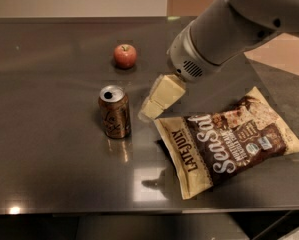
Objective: Pick orange can
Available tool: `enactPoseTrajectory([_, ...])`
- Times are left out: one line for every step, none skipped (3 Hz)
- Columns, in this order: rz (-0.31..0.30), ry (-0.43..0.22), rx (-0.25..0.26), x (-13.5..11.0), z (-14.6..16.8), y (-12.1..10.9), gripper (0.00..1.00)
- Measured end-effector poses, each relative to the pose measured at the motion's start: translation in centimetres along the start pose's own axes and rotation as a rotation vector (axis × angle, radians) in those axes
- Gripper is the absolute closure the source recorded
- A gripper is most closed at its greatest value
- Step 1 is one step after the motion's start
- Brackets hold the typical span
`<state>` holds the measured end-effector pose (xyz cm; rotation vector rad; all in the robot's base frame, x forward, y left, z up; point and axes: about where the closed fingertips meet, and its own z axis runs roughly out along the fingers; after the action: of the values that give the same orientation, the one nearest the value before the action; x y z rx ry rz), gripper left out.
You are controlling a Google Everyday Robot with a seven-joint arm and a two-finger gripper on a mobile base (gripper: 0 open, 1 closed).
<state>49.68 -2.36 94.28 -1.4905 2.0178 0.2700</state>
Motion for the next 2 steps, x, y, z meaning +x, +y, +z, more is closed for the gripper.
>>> enactPoseTrajectory([-0.021,-0.037,-0.037,-2.1,2.4,2.0,0.00])
enactPoseTrajectory([-0.059,-0.060,-0.082,-3.8,4.9,4.1,0.00])
